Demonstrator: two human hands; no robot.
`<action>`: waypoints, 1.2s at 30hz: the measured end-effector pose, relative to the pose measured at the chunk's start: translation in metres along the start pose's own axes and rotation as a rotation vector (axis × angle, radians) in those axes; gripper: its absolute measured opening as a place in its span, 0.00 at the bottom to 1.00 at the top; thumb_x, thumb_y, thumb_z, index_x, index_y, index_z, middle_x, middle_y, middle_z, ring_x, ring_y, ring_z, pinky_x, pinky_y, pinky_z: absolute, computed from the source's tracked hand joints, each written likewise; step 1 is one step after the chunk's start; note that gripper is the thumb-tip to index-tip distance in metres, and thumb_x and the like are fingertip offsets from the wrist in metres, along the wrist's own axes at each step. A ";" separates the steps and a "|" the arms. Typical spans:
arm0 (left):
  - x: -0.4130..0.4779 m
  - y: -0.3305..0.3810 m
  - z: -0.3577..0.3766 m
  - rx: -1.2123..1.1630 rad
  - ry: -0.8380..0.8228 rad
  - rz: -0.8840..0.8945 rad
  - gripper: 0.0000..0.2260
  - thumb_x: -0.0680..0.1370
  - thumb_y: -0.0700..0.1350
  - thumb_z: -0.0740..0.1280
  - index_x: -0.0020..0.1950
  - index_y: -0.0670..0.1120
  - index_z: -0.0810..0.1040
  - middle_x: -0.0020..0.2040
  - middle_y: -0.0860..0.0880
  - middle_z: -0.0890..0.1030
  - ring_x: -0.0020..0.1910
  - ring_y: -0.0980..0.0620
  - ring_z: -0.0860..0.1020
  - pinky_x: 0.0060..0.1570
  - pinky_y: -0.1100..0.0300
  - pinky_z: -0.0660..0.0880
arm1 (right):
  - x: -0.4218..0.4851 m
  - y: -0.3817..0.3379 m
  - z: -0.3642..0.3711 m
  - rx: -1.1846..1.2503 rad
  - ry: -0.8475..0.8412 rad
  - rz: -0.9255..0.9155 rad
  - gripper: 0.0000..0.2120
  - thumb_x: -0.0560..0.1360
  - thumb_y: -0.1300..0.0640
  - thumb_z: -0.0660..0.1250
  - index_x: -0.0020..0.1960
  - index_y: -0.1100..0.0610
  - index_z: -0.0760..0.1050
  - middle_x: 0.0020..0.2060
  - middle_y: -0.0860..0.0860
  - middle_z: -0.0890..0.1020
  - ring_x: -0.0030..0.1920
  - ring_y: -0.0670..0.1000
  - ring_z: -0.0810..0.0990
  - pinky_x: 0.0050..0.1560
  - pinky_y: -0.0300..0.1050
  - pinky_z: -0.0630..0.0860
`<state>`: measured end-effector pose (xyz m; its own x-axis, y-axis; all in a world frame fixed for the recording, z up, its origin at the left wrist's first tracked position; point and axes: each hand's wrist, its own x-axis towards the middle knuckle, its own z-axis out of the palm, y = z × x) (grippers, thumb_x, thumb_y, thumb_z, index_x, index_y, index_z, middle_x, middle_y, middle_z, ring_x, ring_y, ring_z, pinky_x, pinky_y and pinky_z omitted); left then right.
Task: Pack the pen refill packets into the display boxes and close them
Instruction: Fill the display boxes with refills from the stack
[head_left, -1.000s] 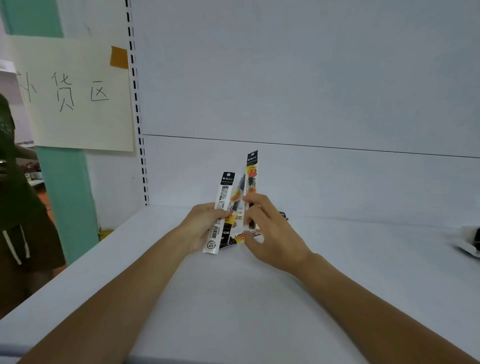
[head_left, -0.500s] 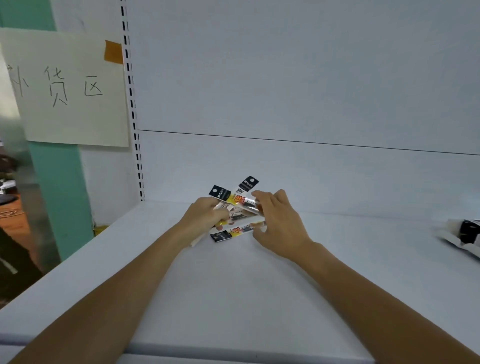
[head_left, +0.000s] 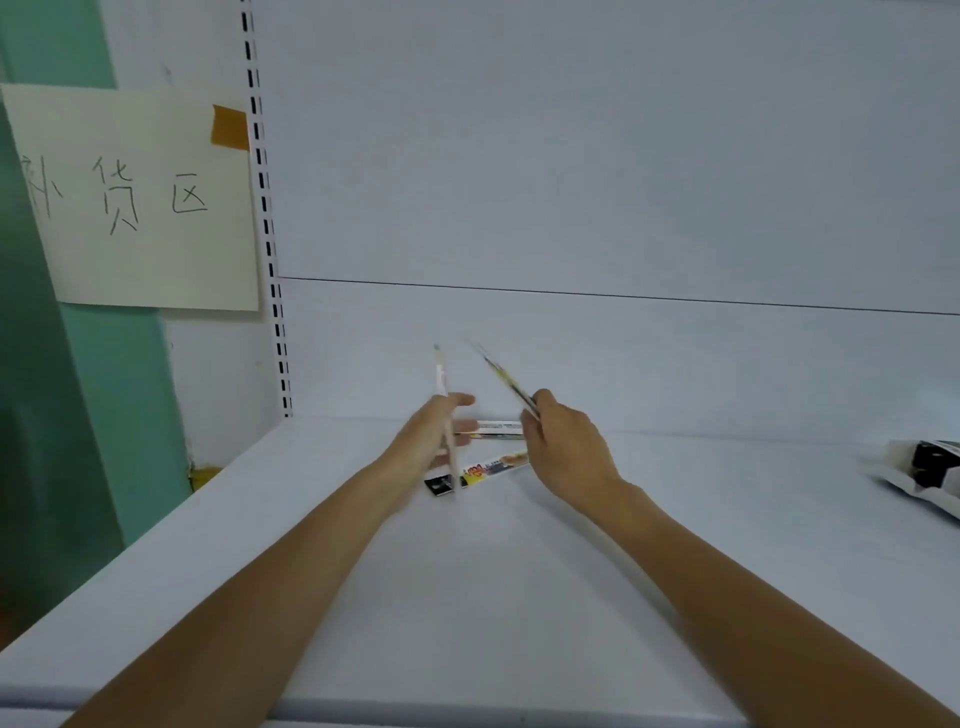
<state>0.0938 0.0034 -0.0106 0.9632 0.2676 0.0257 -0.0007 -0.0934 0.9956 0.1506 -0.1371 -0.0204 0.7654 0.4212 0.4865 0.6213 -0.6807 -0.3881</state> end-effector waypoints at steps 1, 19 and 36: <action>-0.001 -0.001 0.008 0.013 -0.084 0.022 0.14 0.82 0.51 0.50 0.60 0.55 0.73 0.56 0.48 0.77 0.54 0.52 0.75 0.52 0.59 0.73 | 0.000 -0.005 -0.001 0.143 -0.048 0.002 0.12 0.81 0.51 0.53 0.47 0.60 0.66 0.37 0.52 0.74 0.37 0.54 0.72 0.37 0.46 0.66; -0.018 0.037 0.001 1.345 0.132 0.698 0.44 0.64 0.62 0.64 0.76 0.47 0.52 0.73 0.47 0.59 0.73 0.46 0.53 0.73 0.52 0.50 | 0.006 0.004 -0.019 -0.401 -0.248 -0.095 0.05 0.74 0.62 0.56 0.48 0.57 0.68 0.48 0.55 0.78 0.41 0.55 0.70 0.41 0.44 0.64; -0.013 0.005 0.042 1.401 0.081 0.469 0.11 0.79 0.50 0.57 0.56 0.48 0.74 0.51 0.46 0.77 0.51 0.44 0.76 0.43 0.57 0.65 | -0.016 0.009 -0.034 0.441 -0.049 0.127 0.14 0.77 0.53 0.62 0.40 0.62 0.78 0.36 0.51 0.81 0.38 0.50 0.78 0.44 0.40 0.73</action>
<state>0.0925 -0.0412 -0.0103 0.9310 -0.0010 0.3649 -0.0013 -1.0000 0.0007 0.1381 -0.1703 -0.0052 0.8407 0.3858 0.3801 0.5258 -0.4133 -0.7434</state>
